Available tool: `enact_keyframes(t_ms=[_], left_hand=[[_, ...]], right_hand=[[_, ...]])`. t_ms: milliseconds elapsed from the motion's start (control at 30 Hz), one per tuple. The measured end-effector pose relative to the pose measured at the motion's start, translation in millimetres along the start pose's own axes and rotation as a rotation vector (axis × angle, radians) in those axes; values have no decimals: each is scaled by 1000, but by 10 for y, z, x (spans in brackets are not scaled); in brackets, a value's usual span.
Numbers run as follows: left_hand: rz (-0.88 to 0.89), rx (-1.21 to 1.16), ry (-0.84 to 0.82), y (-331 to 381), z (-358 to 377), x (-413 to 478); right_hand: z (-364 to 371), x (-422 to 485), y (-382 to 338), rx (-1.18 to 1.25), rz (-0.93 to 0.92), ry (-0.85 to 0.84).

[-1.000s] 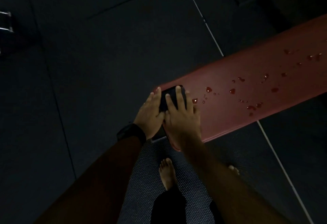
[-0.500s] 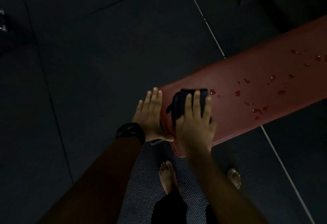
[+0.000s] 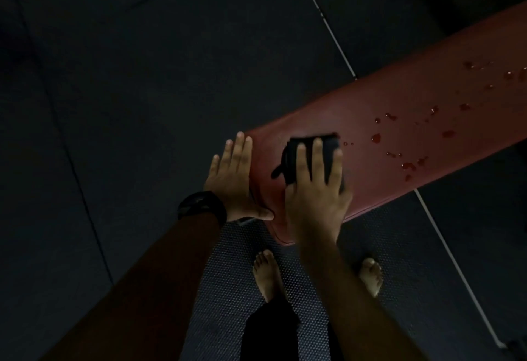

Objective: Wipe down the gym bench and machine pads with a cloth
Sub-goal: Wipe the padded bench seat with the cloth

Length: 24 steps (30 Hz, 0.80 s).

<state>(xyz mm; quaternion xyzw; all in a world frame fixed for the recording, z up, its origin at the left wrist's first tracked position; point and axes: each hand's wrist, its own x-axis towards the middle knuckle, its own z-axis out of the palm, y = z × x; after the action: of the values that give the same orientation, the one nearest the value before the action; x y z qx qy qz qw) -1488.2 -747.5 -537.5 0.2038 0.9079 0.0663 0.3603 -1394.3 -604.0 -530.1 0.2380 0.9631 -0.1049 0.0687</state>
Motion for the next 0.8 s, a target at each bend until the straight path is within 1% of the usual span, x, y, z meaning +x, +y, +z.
enact_keyframes(t_ms=[67, 133, 267, 300, 333, 367, 433, 467, 500, 533, 633, 767, 800], left_hand=[[-1, 11, 14, 8, 12, 3], [6, 15, 40, -3, 26, 4], [4, 34, 30, 8, 26, -2], [3, 36, 24, 8, 18, -1], [4, 30, 22, 3, 12, -3], [7, 20, 21, -9, 8, -3], [18, -1, 25, -31, -8, -21], [23, -2, 38, -39, -7, -32], [29, 1, 52, -46, 0, -41], [36, 4, 65, -52, 3, -42], [47, 0, 99, -52, 28, -67], [64, -27, 101, -47, 28, -86], [67, -37, 102, -59, 43, -82]], right_hand=[[95, -401, -61, 10, -22, -8], [165, -524, -140, 11, -111, -2], [137, 8, -100, -63, -417, 3], [124, 123, -23, -78, -456, 14], [110, 176, 57, -77, -433, 31], [103, 160, 122, -65, -347, 48], [98, -80, 165, -5, -80, 79], [129, -278, 134, 21, 16, 86], [172, -492, 72, 41, 57, 85], [224, -677, -5, 46, 49, 81], [300, -796, -160, 33, -99, 58], [128, -129, -179, -54, -389, 7], [70, 66, -147, -86, -434, -26]])
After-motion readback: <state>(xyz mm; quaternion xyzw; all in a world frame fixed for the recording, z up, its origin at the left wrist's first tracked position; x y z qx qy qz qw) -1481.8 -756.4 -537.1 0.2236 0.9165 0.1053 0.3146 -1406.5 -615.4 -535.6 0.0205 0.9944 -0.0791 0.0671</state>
